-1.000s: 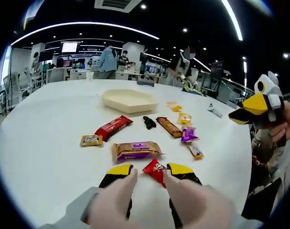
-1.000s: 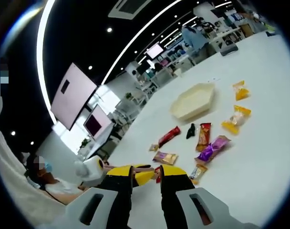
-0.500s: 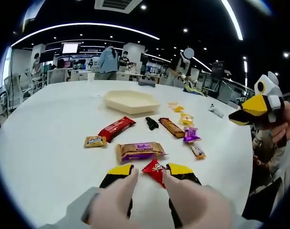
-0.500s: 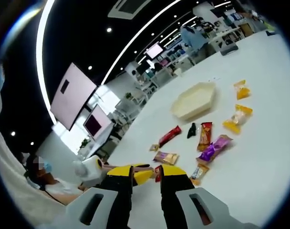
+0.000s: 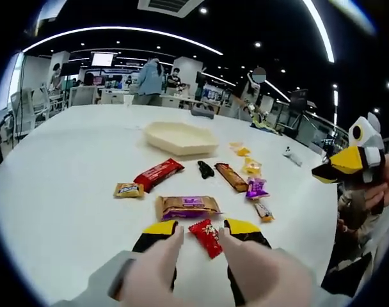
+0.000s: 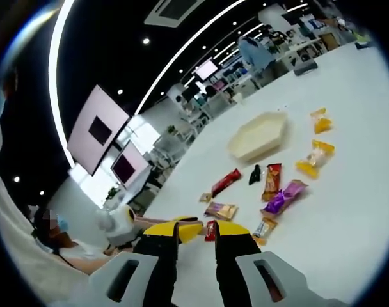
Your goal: Place the target food into the container with the food tongs after gripping and lifting it, then release it inside without dropping or visibly crushing the food.
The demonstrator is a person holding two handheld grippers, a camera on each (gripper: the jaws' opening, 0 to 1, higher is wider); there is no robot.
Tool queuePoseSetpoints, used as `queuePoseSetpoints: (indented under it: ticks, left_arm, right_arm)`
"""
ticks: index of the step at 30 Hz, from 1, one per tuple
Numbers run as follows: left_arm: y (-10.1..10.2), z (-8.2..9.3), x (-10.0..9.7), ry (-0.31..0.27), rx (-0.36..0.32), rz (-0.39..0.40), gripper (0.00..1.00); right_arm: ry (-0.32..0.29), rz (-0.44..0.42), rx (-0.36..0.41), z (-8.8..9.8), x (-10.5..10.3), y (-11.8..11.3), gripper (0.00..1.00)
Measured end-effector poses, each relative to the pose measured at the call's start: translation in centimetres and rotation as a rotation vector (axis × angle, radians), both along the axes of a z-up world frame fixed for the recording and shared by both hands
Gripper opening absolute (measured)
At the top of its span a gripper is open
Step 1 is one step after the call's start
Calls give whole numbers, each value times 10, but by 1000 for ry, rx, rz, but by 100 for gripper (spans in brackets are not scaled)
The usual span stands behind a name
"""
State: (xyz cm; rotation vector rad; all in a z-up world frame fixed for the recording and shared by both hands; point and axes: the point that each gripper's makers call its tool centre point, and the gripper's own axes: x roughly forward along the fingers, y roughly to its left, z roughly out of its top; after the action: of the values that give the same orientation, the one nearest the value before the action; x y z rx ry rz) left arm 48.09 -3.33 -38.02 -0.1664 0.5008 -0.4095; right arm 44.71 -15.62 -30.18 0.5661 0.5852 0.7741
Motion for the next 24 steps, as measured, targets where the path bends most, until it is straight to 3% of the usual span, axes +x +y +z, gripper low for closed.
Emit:
queuePoseSetpoints:
  ticks: [4,11,24]
  left_arm:
    - [-1,3,4,9,-13,27,28]
    - [-15,-2,3,28,23,19,27]
    - [-21,-6,5,62,93,55,27]
  right_arm:
    - [9,-5,-3,-2,0,-3,21]
    - [6,-4,-11,-1,3,-6,21]
    - [21,-13,-30,-8,-2,-15,20]
